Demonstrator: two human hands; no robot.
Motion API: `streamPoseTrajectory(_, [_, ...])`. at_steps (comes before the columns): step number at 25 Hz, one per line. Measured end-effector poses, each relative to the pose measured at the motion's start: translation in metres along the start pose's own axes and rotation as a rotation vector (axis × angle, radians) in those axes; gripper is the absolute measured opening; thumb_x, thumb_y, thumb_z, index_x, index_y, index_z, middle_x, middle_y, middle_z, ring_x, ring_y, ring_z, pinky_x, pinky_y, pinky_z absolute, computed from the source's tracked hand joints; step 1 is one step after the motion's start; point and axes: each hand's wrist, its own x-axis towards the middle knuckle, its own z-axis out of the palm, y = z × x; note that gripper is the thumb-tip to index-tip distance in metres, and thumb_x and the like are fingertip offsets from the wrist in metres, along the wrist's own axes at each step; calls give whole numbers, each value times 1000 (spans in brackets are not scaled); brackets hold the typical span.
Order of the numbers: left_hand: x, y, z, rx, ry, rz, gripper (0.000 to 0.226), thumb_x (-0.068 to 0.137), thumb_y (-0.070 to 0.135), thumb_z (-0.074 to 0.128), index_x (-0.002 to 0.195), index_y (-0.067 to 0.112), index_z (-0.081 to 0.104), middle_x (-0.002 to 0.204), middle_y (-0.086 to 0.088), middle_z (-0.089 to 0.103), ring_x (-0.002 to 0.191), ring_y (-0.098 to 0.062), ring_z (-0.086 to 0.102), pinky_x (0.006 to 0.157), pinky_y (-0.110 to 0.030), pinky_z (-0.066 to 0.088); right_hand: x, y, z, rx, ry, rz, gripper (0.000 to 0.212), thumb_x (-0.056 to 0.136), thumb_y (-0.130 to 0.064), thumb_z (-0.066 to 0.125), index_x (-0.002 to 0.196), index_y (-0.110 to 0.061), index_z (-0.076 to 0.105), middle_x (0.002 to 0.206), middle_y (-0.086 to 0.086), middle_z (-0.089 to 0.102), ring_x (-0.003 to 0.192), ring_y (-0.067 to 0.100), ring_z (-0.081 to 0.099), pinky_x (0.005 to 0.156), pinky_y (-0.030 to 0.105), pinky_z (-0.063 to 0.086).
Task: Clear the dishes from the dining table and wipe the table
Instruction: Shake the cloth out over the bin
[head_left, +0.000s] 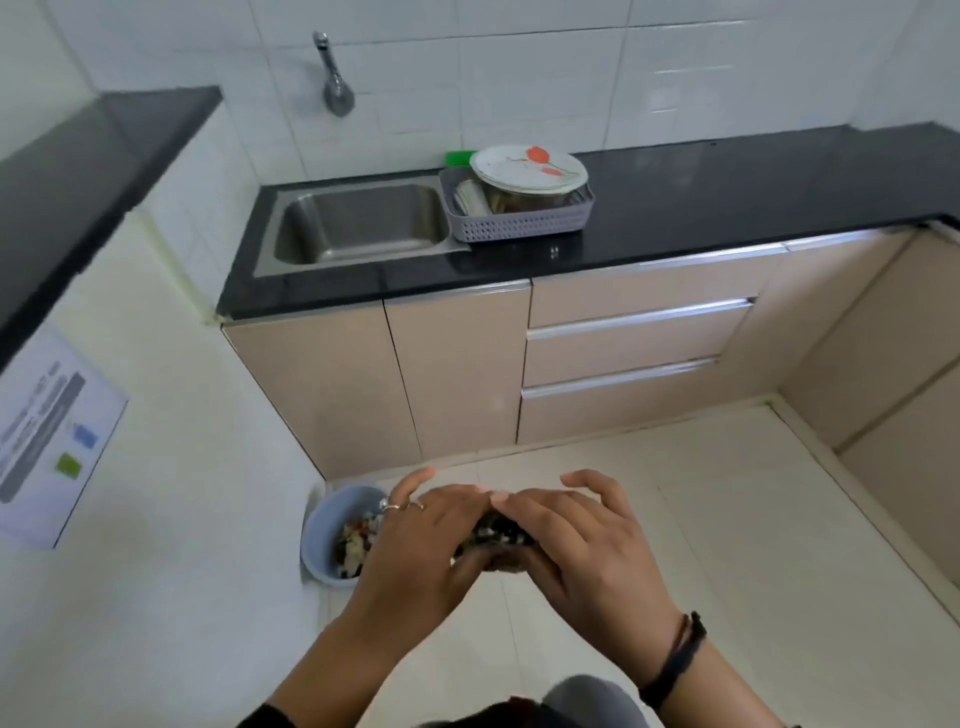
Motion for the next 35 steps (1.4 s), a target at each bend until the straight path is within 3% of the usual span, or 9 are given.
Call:
streamPoseTrajectory(4, [86,-66,12,-33,55,-126,30,81,14,55,105,32,56,99,17,67,96,5,58,109,-33,29,68,101,37,185,-66,189,43,78,-39,69,118,-28,58,107,-18,65,104,-15,47,95,36,40])
streamPoseTrajectory(7, [136,-118,19,-36,64,-299,33,78,12,62,101,34,58,97,19,67,96,4,55,109,-24,26,118,170,79,303,-219,242,21,78,-34,73,98,-31,71,92,-22,70,87,-9,58,94,45,44])
streamPoseTrajectory(12, [199,-190,20,17,59,-651,41,86,23,63,117,47,48,110,35,46,118,1,30,101,-29,25,229,237,144,367,-336,87,13,85,-36,61,98,-36,65,89,-22,69,78,-5,59,94,33,39])
streamPoseTrajectory(16, [236,-249,4,92,101,-716,39,82,38,59,121,40,53,113,28,49,119,-13,40,98,-35,32,314,270,199,420,-425,11,20,81,-26,69,99,-35,70,92,-22,70,83,-8,53,85,32,43])
streamPoseTrajectory(20, [257,-318,-31,197,125,-673,25,80,21,72,102,32,66,99,26,59,93,5,50,91,-26,36,384,268,264,501,-581,-50,20,86,-30,63,104,-36,69,94,-24,70,82,-6,60,82,22,46])
streamPoseTrajectory(23, [272,-389,-71,322,80,-663,25,74,10,72,96,22,70,91,9,70,81,-12,63,85,-32,44,439,249,330,530,-592,-14,17,85,-25,67,99,-32,71,90,-15,72,82,3,63,74,6,42])
streamPoseTrajectory(27, [296,-488,-123,599,123,-616,27,71,5,62,91,21,68,92,3,71,88,-21,66,101,-40,32,518,216,416,483,-474,118,20,87,-19,64,103,-28,71,94,-6,74,88,15,66,78,30,52])
streamPoseTrajectory(31, [271,-550,-134,923,118,-493,17,78,8,49,84,12,64,92,-8,69,94,-26,66,105,-47,30,537,177,483,380,-236,-66,25,78,-6,70,98,-21,72,93,-2,74,85,11,61,92,40,48])
streamPoseTrajectory(35, [202,-559,-96,929,-169,-482,20,71,-6,55,78,9,67,84,-11,70,96,-27,68,103,-61,32,480,169,526,132,-702,-379,22,90,-15,51,103,-23,67,105,-4,71,99,16,65,116,39,18])
